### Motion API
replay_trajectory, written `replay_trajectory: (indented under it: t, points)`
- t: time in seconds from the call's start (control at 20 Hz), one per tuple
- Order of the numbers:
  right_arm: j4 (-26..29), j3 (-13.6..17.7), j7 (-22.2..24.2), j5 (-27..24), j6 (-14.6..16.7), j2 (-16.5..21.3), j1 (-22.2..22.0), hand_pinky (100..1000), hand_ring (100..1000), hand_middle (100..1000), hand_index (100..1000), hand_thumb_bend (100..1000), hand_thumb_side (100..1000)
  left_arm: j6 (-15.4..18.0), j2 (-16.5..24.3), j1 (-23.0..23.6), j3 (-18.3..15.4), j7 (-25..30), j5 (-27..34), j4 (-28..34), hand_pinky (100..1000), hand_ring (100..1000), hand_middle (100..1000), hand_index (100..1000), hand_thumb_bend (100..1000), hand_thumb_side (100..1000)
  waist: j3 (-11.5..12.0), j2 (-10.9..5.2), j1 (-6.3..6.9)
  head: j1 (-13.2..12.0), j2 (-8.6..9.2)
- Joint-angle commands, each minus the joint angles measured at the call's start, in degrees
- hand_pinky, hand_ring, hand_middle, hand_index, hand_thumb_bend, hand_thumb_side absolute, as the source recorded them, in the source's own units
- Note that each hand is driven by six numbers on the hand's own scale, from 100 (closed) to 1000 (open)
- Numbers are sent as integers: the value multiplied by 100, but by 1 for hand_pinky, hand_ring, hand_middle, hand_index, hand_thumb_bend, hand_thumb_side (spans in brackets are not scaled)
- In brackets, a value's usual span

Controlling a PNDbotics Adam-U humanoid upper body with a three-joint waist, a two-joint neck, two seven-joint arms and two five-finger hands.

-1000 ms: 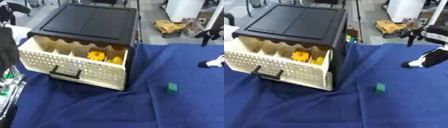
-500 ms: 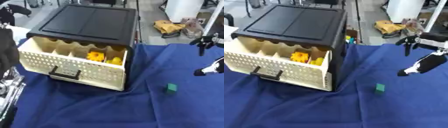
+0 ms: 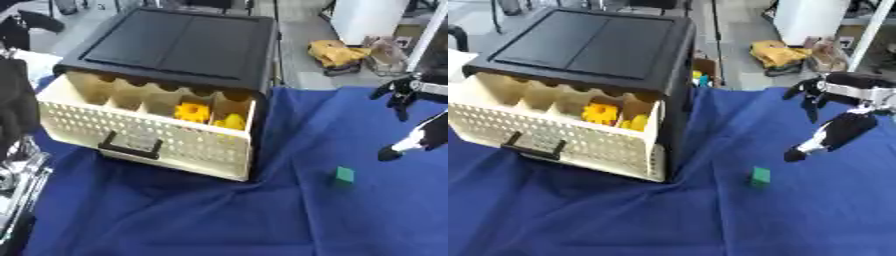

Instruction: Pick up objects from table and place into drawer.

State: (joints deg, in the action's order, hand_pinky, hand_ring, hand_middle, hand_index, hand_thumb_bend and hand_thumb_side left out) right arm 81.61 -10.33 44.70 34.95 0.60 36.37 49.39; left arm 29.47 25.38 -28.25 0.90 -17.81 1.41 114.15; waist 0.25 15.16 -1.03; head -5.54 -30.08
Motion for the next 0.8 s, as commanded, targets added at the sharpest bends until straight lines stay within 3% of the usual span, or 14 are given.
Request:
replay_trajectory:
  t: [0.05,0.2,0.3,0.8]
  points:
    - [102,14,39,69,-25,82,123,770,804,420,900,847,443,-24,53,-71,-11,3,12,44,553,714,699,833,474,907,1,-92,1,17,59]
    - [58,-41,108,78,-73,-35,66,790,868,547,881,849,441,-45,24,-75,-2,16,15,44,551,713,703,827,470,910,40,-83,-6,35,70]
    - [36,-64,147,54,-118,-88,35,793,884,583,874,848,442,-55,14,-80,4,29,18,44,552,714,703,824,468,908,48,-82,-7,39,77]
    - [33,-88,118,124,-339,-124,-231,794,890,603,851,837,430,-74,-5,-80,14,60,20,44,554,714,701,816,462,912,44,-77,3,75,103]
